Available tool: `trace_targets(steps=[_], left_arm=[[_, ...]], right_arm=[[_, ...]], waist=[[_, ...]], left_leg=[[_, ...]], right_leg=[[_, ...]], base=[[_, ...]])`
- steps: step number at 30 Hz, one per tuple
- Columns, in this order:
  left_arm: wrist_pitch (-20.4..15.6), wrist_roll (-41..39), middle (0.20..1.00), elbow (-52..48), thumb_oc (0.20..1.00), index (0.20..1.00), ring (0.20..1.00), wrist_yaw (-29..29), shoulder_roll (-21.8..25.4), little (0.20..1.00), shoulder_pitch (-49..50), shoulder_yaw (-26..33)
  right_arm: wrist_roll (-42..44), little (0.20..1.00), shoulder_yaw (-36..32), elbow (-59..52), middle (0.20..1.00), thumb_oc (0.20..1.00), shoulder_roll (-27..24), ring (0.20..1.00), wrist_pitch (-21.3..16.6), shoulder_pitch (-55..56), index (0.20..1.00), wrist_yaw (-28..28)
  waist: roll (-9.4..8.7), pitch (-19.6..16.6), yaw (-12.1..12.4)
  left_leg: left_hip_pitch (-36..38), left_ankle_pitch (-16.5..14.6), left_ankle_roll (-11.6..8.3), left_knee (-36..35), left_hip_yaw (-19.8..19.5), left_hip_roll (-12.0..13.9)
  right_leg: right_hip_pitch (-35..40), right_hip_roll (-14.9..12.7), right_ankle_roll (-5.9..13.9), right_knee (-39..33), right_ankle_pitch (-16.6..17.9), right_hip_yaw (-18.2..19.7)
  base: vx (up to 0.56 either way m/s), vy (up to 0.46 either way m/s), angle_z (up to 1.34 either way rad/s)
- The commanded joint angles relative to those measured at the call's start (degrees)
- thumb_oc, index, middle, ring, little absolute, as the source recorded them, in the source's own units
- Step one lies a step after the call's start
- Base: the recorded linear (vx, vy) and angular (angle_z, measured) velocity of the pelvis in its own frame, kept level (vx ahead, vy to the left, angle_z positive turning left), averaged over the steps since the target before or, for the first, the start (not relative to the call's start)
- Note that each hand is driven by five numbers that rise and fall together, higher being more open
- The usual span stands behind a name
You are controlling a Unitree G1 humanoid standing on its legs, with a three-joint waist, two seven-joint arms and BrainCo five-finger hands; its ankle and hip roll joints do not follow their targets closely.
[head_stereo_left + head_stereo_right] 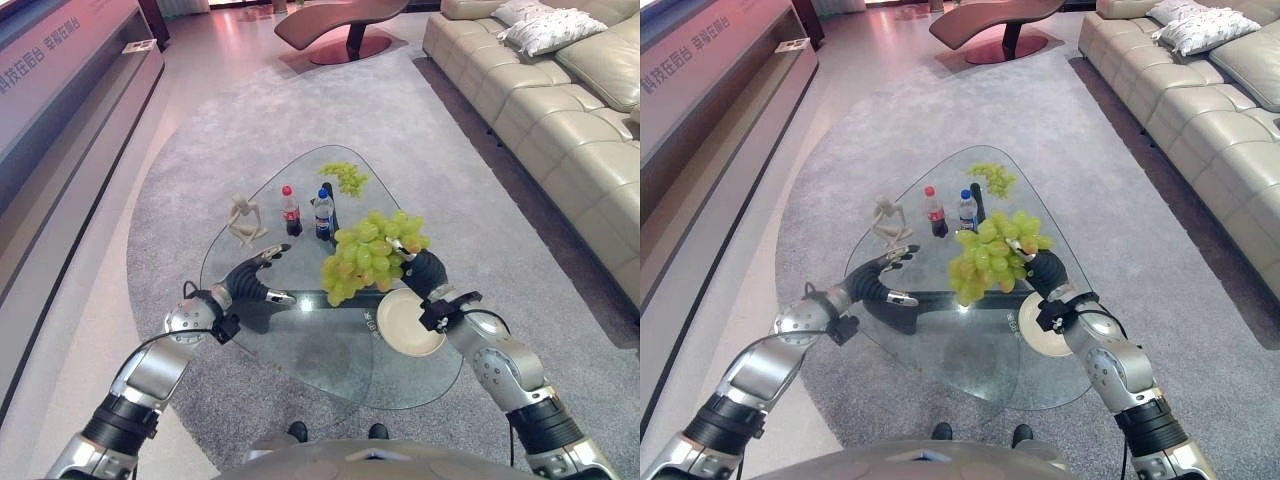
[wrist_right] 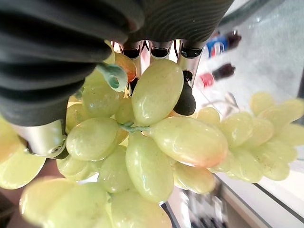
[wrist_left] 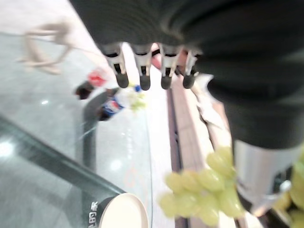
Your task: Pick up fruits into the plate
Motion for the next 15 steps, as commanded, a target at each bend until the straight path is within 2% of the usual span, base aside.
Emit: trace_targets(steps=[1,6,12,15], left_arm=[[-7.31,-4.55,1.000,4.80,1.000,1.000,1.000,4.46,0.72,1.000,1.68,3.90],[-9.26,-8.80,1.000,13.99,1.000,1.000,1.000,6.88,-1.99,1.000,5.73,5.25],[-13.89,-7.92,1.000,35.74,1.000,1.000,1.000,9.94,-8.91,1.000,7.72,4.22],[-13.96,-6.45,1.000,47.16,1.000,1.000,1.000,11.94,-12.26,1.000,7.57,5.51]], right_arm=[[0.10,0.200,-4.63,-1.40,0.200,0.200,3.36,0.200,-8.25,-0.45,0.200,2.71],[0.29,0.200,-6.55,1.54,0.200,0.200,4.70,0.200,-10.83,1.42,0.200,3.59],[-0.12,0.200,-7.51,6.87,0.200,0.200,6.78,0.200,-14.03,2.12,0.200,4.05],[-0.96,0.200,-7.99,9.06,0.200,0.200,7.36,0.200,-15.31,2.29,0.200,4.15]], waist=[[-2.11,-1.28,0.62],[-2.26,-1.22,0.48],[-2.50,-1.26,-0.18],[-2.71,-1.29,-0.55]], left_leg=[[0.27,-4.96,2.44,2.15,5.65,-2.41],[0.25,-5.01,2.50,2.29,5.97,-2.47],[0.48,-5.25,2.65,2.26,6.62,-2.68],[0.57,-5.43,2.73,2.28,6.90,-2.81]], right_leg=[[1.09,-1.72,2.41,0.49,-1.60,-2.57],[0.95,-1.86,2.27,0.61,-1.48,-2.49],[0.70,-2.12,2.30,0.88,-1.44,-2.21],[0.62,-2.26,2.40,0.95,-1.43,-2.03]], base=[[0.00,0.000,0.00],[0.00,0.000,0.00],[0.02,0.023,-0.01],[0.03,0.035,-0.02]])
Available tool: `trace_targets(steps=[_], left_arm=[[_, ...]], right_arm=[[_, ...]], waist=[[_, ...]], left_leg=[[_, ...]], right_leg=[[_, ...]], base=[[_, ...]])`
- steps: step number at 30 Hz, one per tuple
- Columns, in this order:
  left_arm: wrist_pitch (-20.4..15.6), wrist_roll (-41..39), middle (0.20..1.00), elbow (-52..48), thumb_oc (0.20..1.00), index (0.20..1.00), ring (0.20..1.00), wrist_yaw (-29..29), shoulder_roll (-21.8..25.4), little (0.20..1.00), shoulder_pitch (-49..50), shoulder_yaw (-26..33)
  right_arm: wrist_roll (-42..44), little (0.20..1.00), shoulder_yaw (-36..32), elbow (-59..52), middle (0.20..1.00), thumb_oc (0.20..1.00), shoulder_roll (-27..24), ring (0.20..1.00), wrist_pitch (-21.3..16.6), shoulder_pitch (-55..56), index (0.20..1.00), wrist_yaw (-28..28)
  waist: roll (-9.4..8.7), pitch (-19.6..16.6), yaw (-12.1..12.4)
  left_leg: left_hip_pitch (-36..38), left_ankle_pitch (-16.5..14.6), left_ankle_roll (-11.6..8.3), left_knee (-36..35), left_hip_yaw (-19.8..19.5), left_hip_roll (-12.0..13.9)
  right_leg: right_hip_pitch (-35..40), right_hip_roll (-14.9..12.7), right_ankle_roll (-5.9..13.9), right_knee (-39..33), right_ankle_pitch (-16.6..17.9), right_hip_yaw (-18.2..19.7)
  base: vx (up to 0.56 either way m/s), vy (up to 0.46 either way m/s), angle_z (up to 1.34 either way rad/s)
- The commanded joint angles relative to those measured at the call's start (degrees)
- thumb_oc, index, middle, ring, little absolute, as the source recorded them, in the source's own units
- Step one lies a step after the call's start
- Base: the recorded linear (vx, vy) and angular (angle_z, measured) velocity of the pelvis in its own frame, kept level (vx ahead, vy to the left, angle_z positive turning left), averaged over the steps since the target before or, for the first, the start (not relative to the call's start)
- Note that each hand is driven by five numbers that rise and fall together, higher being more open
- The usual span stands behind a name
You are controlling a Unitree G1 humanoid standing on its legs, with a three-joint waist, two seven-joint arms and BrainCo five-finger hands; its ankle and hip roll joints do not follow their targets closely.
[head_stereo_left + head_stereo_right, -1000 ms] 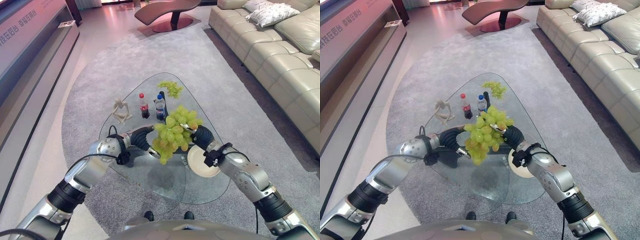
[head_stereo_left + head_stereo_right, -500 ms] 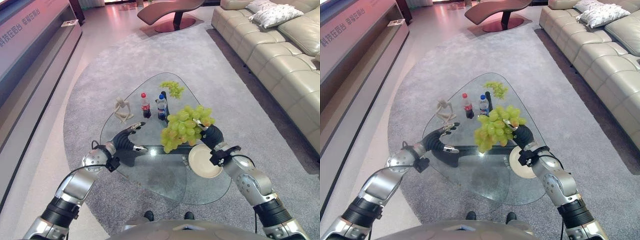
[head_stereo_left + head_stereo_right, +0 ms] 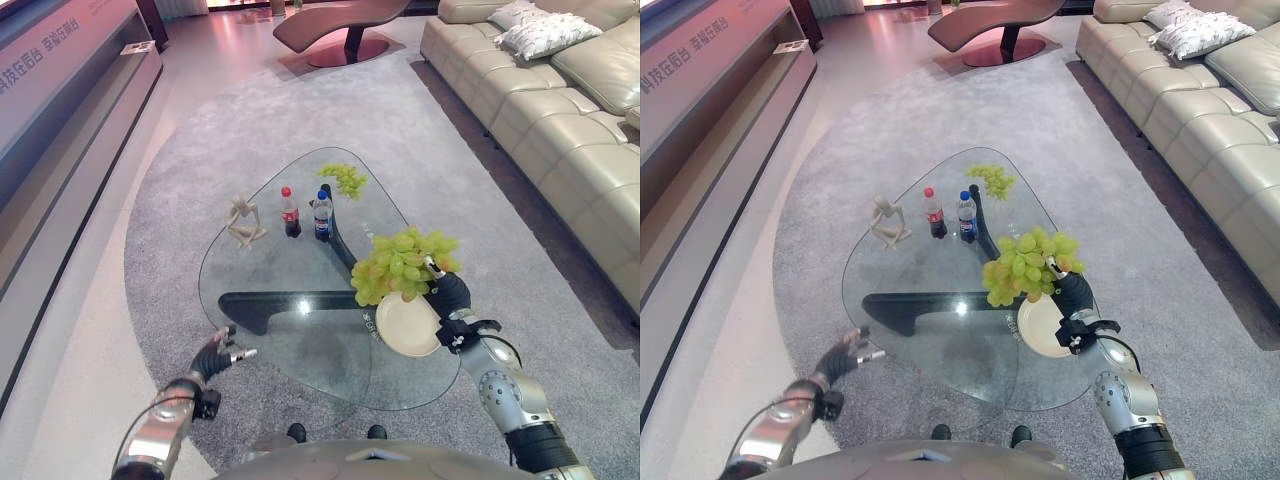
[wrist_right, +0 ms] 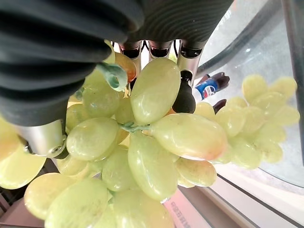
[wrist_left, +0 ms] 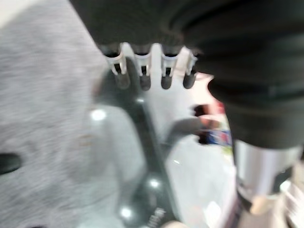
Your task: Pick up fruits into the plate
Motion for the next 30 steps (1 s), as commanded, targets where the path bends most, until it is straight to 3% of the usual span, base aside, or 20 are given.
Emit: trace_targets(steps=[1,6,10,19,27,30], left_arm=[[-4.45,1.05,1.000,8.71,1.000,1.000,1.000,2.57,-0.38,1.000,-1.89,1.31],[-3.59,0.98,1.000,22.50,1.000,1.000,1.000,4.16,-3.13,1.000,-1.32,2.52],[-3.69,2.80,1.000,25.89,1.000,1.000,1.000,3.76,-3.05,1.000,-1.24,2.08],[-6.61,0.21,1.000,22.04,1.000,1.000,1.000,2.64,-0.76,1.000,-9.26,-7.39],[-9.86,-1.02,1.000,15.90,1.000,1.000,1.000,3.59,-0.15,1.000,-14.55,-13.76],[-9.59,-2.05,1.000,13.44,1.000,1.000,1.000,3.74,0.73,1.000,-15.43,-14.53]], right_arm=[[-0.71,0.200,-3.23,-3.45,0.200,0.200,1.14,0.200,-6.47,-2.28,0.200,2.13],[-0.93,0.200,-4.07,-0.68,0.200,0.200,1.35,0.200,-8.15,-2.48,0.200,1.78],[0.05,0.200,-4.53,0.72,0.200,0.200,1.02,0.200,-9.17,-2.92,0.200,0.69],[1.19,0.200,-5.21,6.04,0.200,0.200,-4.95,0.200,-14.61,-11.31,0.200,-3.66],[-0.88,0.200,-6.87,10.19,0.200,0.200,-11.02,0.200,-14.60,-20.86,0.200,-8.18],[-2.54,0.200,-7.07,12.13,0.200,0.200,-13.25,0.200,-13.31,-24.49,0.200,-10.38]], waist=[[-1.61,-0.41,-0.24],[-2.14,-0.09,-0.67],[-2.36,0.72,-0.94],[-0.61,8.97,-2.38],[1.64,18.06,-2.91],[2.40,20.40,-3.00]], left_leg=[[0.55,-5.47,2.73,2.57,6.47,-2.79],[0.59,-5.97,3.01,2.74,6.72,-2.92],[0.12,-6.25,3.34,3.23,6.71,-2.91],[-7.51,-5.89,3.62,7.39,5.59,-2.95],[-19.39,-5.05,2.31,16.58,2.85,-4.09],[-24.91,-5.20,1.60,21.14,2.66,-4.31]], right_leg=[[0.70,-1.92,2.37,0.99,-1.39,-2.24],[0.34,-2.08,2.46,1.54,-1.57,-1.99],[-0.78,-2.04,2.32,3.27,-2.25,-1.78],[-9.90,-1.42,1.15,8.75,-2.67,-0.87],[-19.99,-1.26,-0.87,16.43,-3.62,-1.34],[-24.62,-1.79,-1.65,19.89,-4.20,-1.49]], base=[[0.03,0.039,-0.01],[0.04,0.033,0.00],[0.03,-0.008,0.00],[-0.12,-0.082,-0.01],[-0.14,-0.095,-0.04],[-0.12,-0.080,-0.14]])
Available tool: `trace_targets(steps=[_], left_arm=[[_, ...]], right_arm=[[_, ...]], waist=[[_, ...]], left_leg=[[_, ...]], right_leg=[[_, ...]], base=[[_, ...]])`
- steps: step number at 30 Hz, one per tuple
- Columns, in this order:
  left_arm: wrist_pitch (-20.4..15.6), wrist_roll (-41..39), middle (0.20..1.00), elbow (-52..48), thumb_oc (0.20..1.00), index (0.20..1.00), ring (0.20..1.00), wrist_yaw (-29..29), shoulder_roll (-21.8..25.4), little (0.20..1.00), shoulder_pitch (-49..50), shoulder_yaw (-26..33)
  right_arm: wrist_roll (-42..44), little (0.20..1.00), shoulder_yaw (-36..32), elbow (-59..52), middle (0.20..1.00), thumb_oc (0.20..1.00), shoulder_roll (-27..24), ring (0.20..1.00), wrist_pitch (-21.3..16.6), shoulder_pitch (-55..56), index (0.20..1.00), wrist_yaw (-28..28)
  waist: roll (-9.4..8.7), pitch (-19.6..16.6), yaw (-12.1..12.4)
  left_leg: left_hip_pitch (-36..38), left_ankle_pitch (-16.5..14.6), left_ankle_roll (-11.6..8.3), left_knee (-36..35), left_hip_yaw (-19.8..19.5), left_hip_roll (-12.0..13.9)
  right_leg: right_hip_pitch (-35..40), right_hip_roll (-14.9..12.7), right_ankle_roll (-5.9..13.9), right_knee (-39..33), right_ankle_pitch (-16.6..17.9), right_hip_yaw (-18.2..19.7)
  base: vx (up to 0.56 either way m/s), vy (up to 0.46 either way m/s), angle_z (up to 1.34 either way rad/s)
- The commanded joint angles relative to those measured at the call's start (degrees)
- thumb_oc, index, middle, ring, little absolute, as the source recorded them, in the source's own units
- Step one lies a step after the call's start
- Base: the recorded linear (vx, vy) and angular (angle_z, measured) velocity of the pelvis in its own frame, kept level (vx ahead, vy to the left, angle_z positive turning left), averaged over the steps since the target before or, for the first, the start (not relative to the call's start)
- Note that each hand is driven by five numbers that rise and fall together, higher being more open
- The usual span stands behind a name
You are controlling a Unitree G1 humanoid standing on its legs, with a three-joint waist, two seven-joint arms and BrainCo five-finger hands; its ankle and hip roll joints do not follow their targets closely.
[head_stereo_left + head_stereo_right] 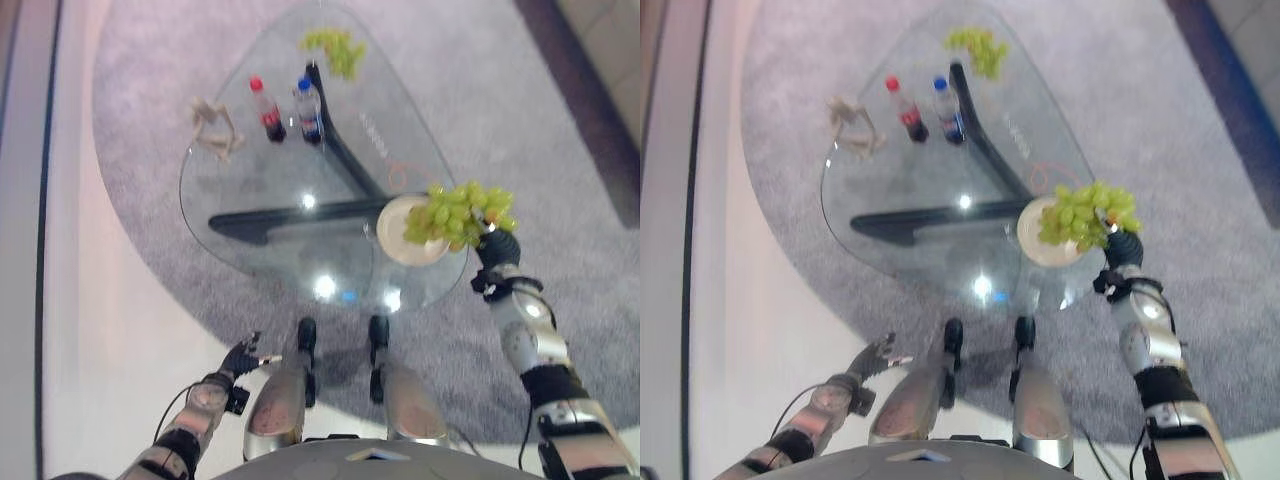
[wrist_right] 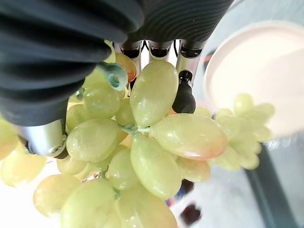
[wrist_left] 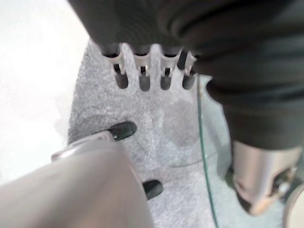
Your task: Pick up fruits into the plate
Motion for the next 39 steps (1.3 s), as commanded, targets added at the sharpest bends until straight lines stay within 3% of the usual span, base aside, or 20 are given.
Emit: trace_targets(steps=[1,4,17,25,39], left_arm=[[-1.03,-2.69,1.000,-2.64,1.000,1.000,1.000,0.76,2.64,1.000,1.59,-1.92],[-0.73,-3.23,1.000,-4.43,1.000,1.000,1.000,1.04,3.81,1.000,0.83,-1.82],[-0.85,-9.98,1.000,-10.06,1.000,1.000,1.000,4.18,7.63,1.000,-1.07,-2.77],[-2.29,-12.33,1.000,-11.15,1.000,1.000,1.000,4.84,8.52,1.000,-0.92,-3.48],[-4.47,-13.52,1.000,-10.71,1.000,1.000,1.000,4.64,8.57,1.000,-0.25,-3.65]], right_arm=[[-2.59,0.200,-1.44,-4.26,0.200,0.200,-4.61,0.200,-2.86,-3.37,0.200,-2.04],[-3.93,0.200,-1.39,-1.59,0.200,0.200,-7.38,0.200,-1.34,-7.13,0.200,-3.86],[-6.48,0.200,3.14,9.97,0.200,0.200,-16.74,0.200,4.76,-23.25,0.200,-7.83],[-12.38,0.200,7.20,15.34,0.200,0.200,-19.24,0.200,8.99,-28.74,0.200,-9.11],[-27.96,0.200,13.64,11.44,0.200,0.200,-19.50,0.200,12.28,-31.12,0.200,-16.43]], waist=[[-1.01,-0.26,0.12],[-0.25,1.29,0.41],[3.54,1.29,2.61],[5.41,1.29,3.59],[5.65,1.29,4.50]], left_leg=[[-6.96,-7.40,1.98,12.95,1.73,-3.66],[-12.13,-7.67,1.66,16.26,2.41,-3.66],[-28.98,-9.24,1.70,25.57,4.52,-4.14],[-31.56,-9.75,1.64,27.19,4.55,-4.93],[-30.57,-8.58,2.12,24.35,4.00,-5.74]], right_leg=[[-5.11,-1.63,-1.37,11.43,-6.11,-3.27],[-10.26,-2.16,-1.44,14.78,-6.43,-3.40],[-28.96,-2.58,-1.28,29.39,-10.16,-2.10],[-32.23,-2.59,-1.65,32.35,-11.19,-1.94],[-31.93,-1.88,-1.67,30.68,-10.61,-2.13]], base=[[-0.14,-0.078,-0.08],[-0.12,-0.071,-0.03],[-0.05,-0.020,-0.03],[0.00,0.023,0.02],[0.01,0.041,0.01]])
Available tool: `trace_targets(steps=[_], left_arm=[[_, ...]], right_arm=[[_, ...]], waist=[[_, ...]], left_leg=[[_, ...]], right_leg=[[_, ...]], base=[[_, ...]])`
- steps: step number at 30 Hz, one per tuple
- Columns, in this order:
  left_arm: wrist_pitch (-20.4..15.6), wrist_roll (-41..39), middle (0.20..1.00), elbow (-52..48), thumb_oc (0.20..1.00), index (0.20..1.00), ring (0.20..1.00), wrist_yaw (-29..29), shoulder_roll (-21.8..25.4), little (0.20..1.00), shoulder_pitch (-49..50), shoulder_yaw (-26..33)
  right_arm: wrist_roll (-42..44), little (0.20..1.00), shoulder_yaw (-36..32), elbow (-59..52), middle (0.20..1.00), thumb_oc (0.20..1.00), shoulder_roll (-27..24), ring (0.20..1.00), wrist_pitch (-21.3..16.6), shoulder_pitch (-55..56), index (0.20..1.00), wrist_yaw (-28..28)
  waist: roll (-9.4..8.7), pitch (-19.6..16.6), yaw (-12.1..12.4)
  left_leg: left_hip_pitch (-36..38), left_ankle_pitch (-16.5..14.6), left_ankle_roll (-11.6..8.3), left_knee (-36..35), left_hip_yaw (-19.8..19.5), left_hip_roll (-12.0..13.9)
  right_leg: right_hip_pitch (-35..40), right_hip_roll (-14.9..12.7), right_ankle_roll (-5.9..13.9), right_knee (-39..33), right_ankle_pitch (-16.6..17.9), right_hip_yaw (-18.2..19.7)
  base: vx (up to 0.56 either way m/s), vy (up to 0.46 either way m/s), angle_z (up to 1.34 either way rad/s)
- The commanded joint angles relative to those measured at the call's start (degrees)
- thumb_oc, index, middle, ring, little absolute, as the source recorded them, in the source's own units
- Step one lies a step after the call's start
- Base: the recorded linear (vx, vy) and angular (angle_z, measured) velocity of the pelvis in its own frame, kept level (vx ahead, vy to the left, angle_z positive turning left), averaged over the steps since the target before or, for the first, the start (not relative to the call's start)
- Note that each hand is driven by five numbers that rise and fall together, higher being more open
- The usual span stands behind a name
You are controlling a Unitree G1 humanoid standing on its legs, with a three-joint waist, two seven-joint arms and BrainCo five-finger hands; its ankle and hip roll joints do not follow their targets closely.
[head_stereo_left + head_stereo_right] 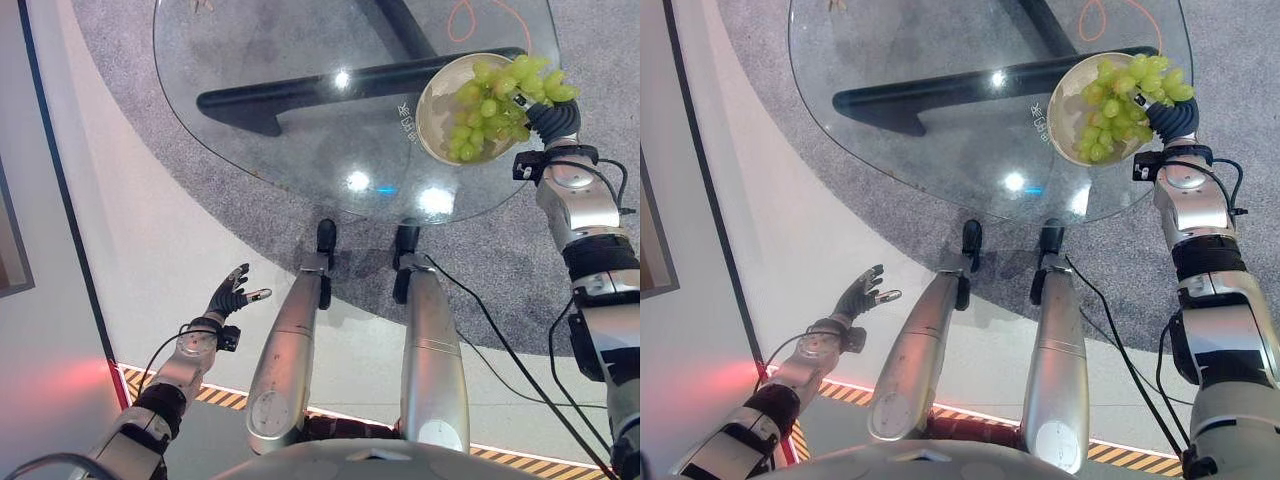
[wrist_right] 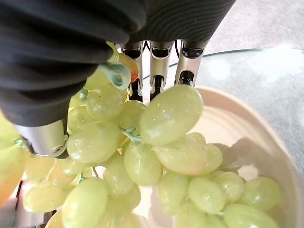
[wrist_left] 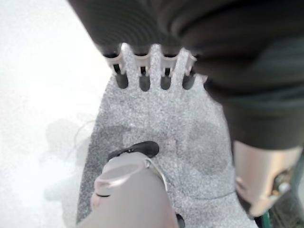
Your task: Pick up fruits into the plate
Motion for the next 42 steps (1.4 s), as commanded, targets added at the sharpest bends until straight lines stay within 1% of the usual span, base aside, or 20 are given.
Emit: trace_targets(steps=[1,4,5,11,18,27,33,38,40,41,42], left_arm=[[-1.87,-1.63,1.000,0.12,1.000,1.000,1.000,0.60,0.52,1.000,3.69,-1.28],[-1.97,-1.44,1.000,0.23,1.000,1.000,1.000,0.58,0.46,1.000,3.74,-1.33],[-2.06,-1.48,1.000,0.12,1.000,1.000,1.000,0.68,0.46,1.000,3.83,-1.51],[-1.64,-1.58,1.000,-0.70,1.000,1.000,1.000,0.78,0.71,1.000,4.12,-1.41],[-1.59,-1.39,1.000,-0.27,1.000,1.000,1.000,0.81,0.86,1.000,4.20,-1.00],[-1.99,-1.21,1.000,-0.10,1.000,1.000,1.000,0.76,0.69,1.000,4.94,-0.56],[-1.59,-0.85,1.000,0.68,1.000,1.000,1.000,0.72,0.43,1.000,5.38,0.57],[-1.43,-2.00,1.000,2.39,1.000,1.000,1.000,-0.63,-0.30,1.000,5.58,2.84],[-1.36,-2.54,1.000,2.70,1.000,1.000,1.000,-1.21,-0.48,1.000,5.47,3.24],[-0.74,-3.86,1.000,4.21,1.000,1.000,1.000,-2.88,-1.38,1.000,5.56,4.68],[-0.58,-3.60,1.000,4.93,1.000,1.000,1.000,-3.19,-1.65,1.000,5.66,5.12]], right_arm=[[-3.77,0.200,2.67,-3.78,0.200,0.200,-5.68,0.200,-0.06,0.20,0.200,-2.18],[-4.52,0.200,3.31,-3.84,0.200,0.200,-5.58,0.200,0.47,-0.38,0.200,-2.33],[-5.15,1.000,3.86,-4.14,1.000,1.000,-5.37,1.000,1.17,-0.81,1.000,-2.46],[-4.48,1.000,4.51,-4.09,1.000,1.000,-5.39,1.000,1.88,-1.38,1.000,-2.80],[-3.18,1.000,4.51,-3.47,1.000,1.000,-5.42,1.000,1.30,-0.88,1.000,-2.50],[-1.71,1.000,3.11,-4.15,1.000,1.000,-4.81,1.000,-1.20,1.00,1.000,-3.91],[-0.71,1.000,0.13,-7.17,1.000,1.000,-3.47,1.000,-3.07,5.08,1.000,-4.94],[0.19,1.000,-3.10,-10.70,1.000,1.000,-0.54,1.000,-4.97,11.49,1.000,-5.26],[1.05,1.000,-3.56,-11.15,1.000,1.000,-0.15,1.000,-5.15,12.25,1.000,-5.27],[3.84,1.000,-5.37,-12.96,1.000,1.000,2.20,1.000,-6.25,16.77,1.000,-4.50],[4.41,1.000,-5.97,-13.26,1.000,1.000,3.09,1.000,-6.88,18.55,1.000,-3.84]], waist=[[3.79,-2.33,-1.10],[3.73,-2.33,-0.91],[3.72,-2.33,-0.77],[3.62,-2.33,-0.41],[3.12,-2.33,-0.20],[2.29,-2.33,-0.52],[0.75,-2.33,-1.36],[-1.37,-2.33,-2.25],[-1.63,-2.33,-2.35],[-2.57,-2.33,-2.94],[-2.84,-2.33,-3.10]], left_leg=[[-0.91,-4.40,1.99,3.99,2.05,-3.24],[-0.68,-4.34,2.08,3.76,1.96,-3.25],[-0.63,-4.34,2.20,3.65,1.91,-3.33],[-0.39,-4.28,2.54,3.31,1.78,-3.40],[0.02,-4.12,3.04,2.81,1.73,-3.35],[2.23,-4.19,3.44,1.70,1.81,-3.09],[5.65,-4.10,3.71,-0.24,1.95,-2.67],[10.51,-3.96,3.81,-2.74,2.04,-2.10],[11.14,-3.54,3.81,-3.42,1.99,-2.03],[15.12,-3.35,3.79,-5.33,1.93,-1.90],[16.58,-3.66,3.80,-5.79,2.00,-1.85]], right_leg=[[2.61,1.52,0.37,2.07,-3.43,-5.10],[2.77,1.45,0.39,1.91,-3.33,-5.19],[2.76,1.47,0.38,1.83,-3.26,-5.23],[2.78,1.54,0.39,1.81,-3.13,-5.32],[2.97,1.74,0.43,1.59,-2.88,-5.46],[4.85,2.07,0.72,-0.05,-2.14,-5.15],[8.22,2.67,1.21,-3.02,-1.18,-4.51],[13.04,2.97,1.88,-6.46,-0.10,-4.06],[13.69,2.94,1.97,-7.23,0.40,-4.06],[17.55,2.64,2.31,-9.60,0.91,-4.05],[19.06,2.48,2.43,-10.25,0.72,-4.09]], base=[[0.01,0.039,0.04],[0.01,0.029,0.04],[0.02,0.038,0.04],[0.01,0.024,0.03],[0.00,0.015,0.04],[0.00,0.002,0.00],[0.00,0.003,-0.01],[-0.02,0.008,-0.05],[-0.03,0.022,-0.06],[0.00,0.031,-0.07],[-0.01,0.047,-0.06]])
